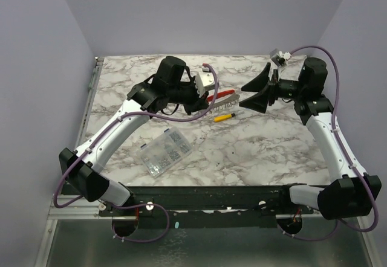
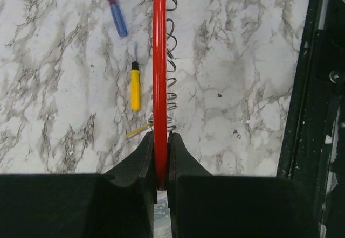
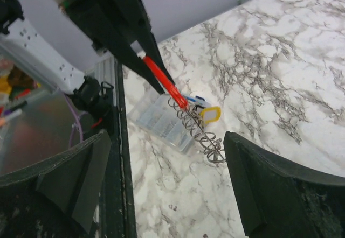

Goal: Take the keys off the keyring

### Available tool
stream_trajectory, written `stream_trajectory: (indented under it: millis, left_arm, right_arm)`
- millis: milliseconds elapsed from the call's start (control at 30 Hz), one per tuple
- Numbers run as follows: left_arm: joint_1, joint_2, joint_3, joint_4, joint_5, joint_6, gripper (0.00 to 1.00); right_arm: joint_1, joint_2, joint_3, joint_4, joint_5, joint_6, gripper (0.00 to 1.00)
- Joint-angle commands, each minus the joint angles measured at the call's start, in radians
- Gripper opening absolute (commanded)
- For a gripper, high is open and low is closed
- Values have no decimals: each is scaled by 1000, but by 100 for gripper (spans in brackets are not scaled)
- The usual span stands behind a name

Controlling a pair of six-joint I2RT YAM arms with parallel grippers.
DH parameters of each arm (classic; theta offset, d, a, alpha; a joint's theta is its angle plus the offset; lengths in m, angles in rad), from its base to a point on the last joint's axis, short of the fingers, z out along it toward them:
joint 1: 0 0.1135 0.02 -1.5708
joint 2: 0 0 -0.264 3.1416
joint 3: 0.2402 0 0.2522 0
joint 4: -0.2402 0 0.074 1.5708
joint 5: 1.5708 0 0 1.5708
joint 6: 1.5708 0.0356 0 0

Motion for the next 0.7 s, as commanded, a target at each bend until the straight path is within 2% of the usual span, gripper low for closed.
stream_trajectory:
  millis: [0,100,167,267,367,500,567,667]
  left_arm:
    - [15,-25,76,-49,169,-9,0]
    - [19,-15,85,-67,212,-13,0]
    - [24,-5,85,-70,246,-29,0]
    - [34,20,96,-69,305,-63,0]
    - [40,44,109,-70,358,-82,0]
    - [40,72,120,-70,380,-97,0]
    - [40,86,119,-54,353,-128,0]
    - [44,101,93,17,291,-248,0]
  right_arm:
    - [-2,-37,7,-240,-141,-381,96]
    - [-1,-43,-21,-413,-128,-609,96]
    - [-1,-56,-63,-441,-134,-655,95]
    - [-1,-73,-128,-390,-178,-633,90]
    - [1,-83,-186,-271,-226,-534,86]
    - [13,-81,-234,-101,-174,-394,80]
    - [14,-79,-233,-119,-142,-400,72]
    - [14,-89,-219,-210,-76,-462,71]
